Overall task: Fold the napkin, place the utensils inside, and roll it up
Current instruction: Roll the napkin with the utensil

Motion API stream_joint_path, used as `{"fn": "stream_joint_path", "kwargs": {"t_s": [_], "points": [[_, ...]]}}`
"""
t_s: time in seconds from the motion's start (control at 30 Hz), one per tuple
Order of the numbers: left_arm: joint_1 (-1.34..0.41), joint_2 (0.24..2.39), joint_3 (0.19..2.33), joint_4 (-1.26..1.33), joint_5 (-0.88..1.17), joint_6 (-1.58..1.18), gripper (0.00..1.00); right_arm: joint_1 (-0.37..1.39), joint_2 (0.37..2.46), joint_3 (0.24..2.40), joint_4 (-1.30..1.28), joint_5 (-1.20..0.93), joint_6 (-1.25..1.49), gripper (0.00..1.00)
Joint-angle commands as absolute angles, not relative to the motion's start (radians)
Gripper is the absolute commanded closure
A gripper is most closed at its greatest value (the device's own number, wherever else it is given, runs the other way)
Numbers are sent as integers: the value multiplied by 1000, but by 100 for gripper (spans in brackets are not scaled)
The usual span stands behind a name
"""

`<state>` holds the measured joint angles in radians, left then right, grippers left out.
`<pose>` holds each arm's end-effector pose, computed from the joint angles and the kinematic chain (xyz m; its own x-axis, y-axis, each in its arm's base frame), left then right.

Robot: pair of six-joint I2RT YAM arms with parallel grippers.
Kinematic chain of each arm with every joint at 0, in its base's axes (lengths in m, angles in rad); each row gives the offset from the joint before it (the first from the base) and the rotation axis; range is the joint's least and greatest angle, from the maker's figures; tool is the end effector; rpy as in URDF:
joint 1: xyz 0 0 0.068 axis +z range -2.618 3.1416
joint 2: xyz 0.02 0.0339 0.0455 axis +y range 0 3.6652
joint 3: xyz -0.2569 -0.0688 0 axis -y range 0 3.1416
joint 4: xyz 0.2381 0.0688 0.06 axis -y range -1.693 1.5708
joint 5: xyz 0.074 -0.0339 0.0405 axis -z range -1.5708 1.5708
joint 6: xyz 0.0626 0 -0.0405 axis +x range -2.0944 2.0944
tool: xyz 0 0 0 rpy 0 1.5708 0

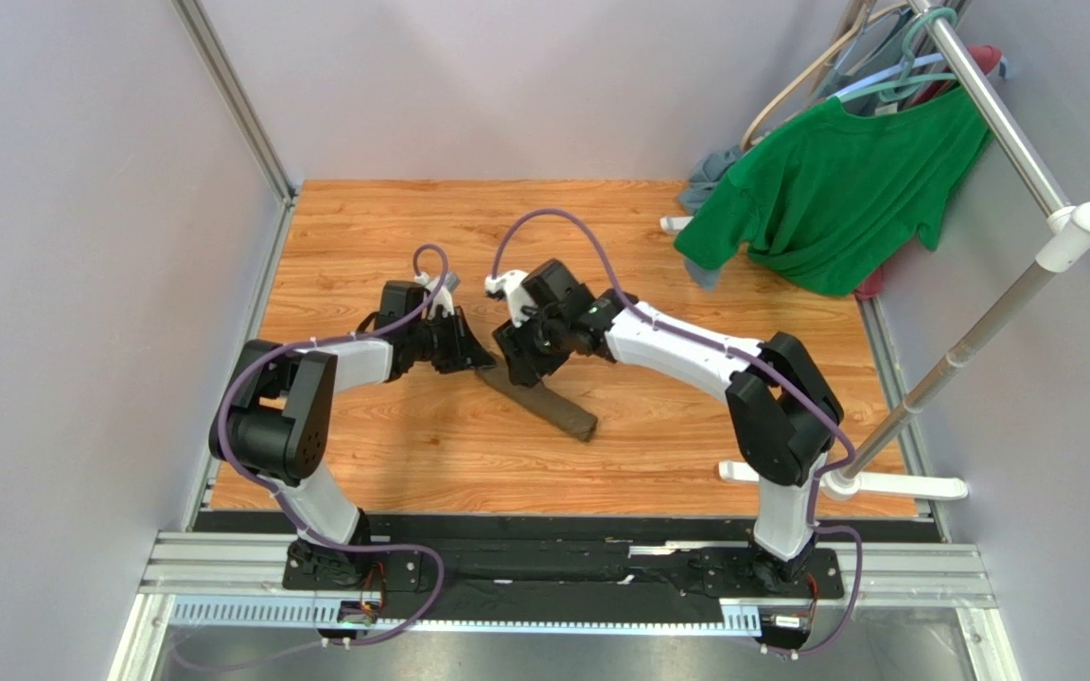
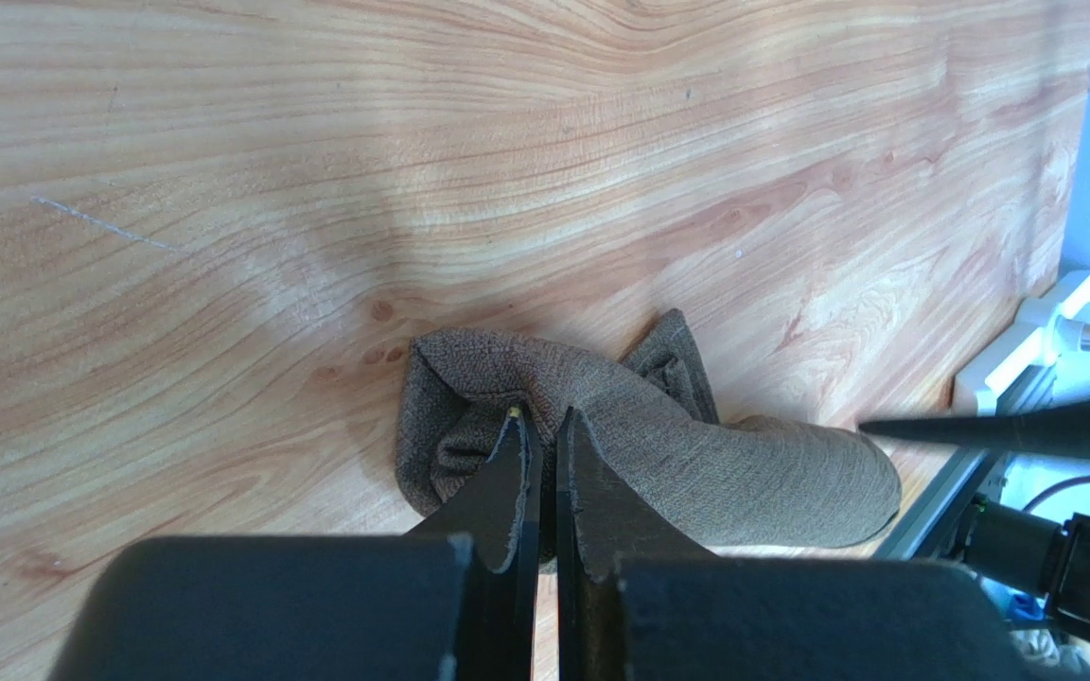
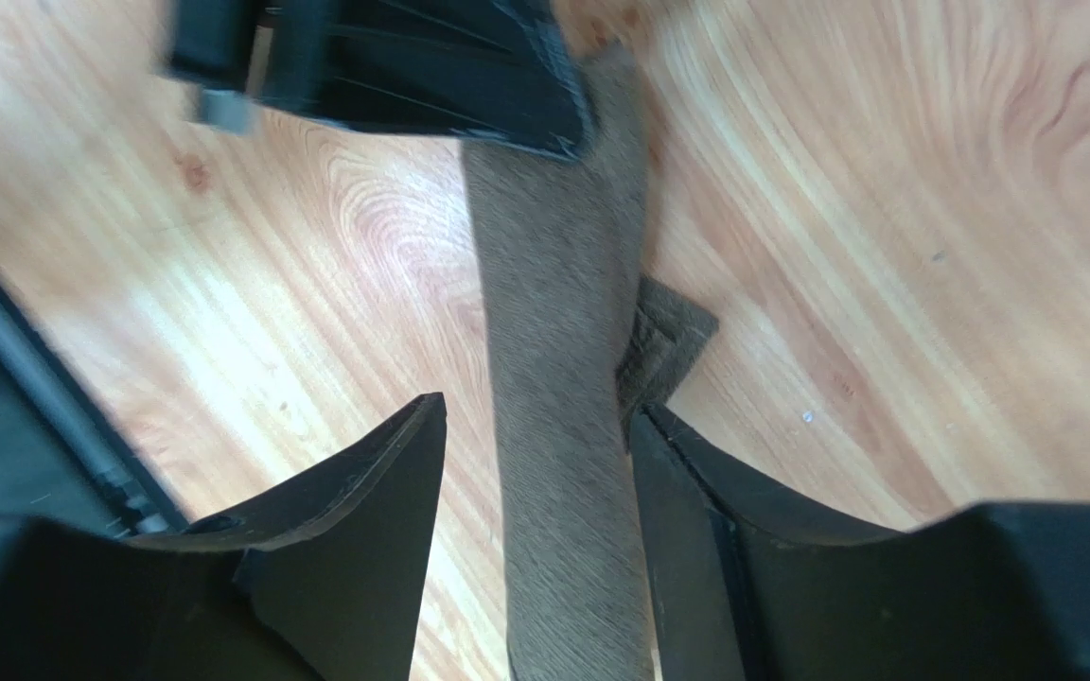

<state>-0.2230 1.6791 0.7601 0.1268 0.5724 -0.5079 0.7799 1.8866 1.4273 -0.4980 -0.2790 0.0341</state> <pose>0.3132 -0.1058 0.1259 -0.8775 -0.2202 -0.4261 0.1489 0.7194 -0.6785 0.2844 0.3055 0.1962 -0.6079 -0.5551 -0.5677 -0.7685 0.5913 0.2447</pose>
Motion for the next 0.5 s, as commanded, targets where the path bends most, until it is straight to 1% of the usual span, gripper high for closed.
{"fn": "stream_joint_path", "kwargs": {"t_s": [0.0, 0.03, 0.07, 0.13, 0.47], "points": [[-224, 1704, 804, 74, 571, -486, 100, 926, 1856, 1404, -445, 67, -80, 45], [-222, 1707, 807, 72, 569, -485, 100, 948, 1871, 1402, -434, 108, -106, 45], [-224, 1710, 808, 71, 569, -488, 100, 984, 1884, 1405, -430, 208, -112, 45], [-222, 1715, 813, 71, 568, -491, 100, 1009, 1911, 1410, -425, 280, -129, 45], [-222, 1713, 833, 52, 564, -491, 100, 1040, 1922, 1350, -370, 299, -133, 45]]}}
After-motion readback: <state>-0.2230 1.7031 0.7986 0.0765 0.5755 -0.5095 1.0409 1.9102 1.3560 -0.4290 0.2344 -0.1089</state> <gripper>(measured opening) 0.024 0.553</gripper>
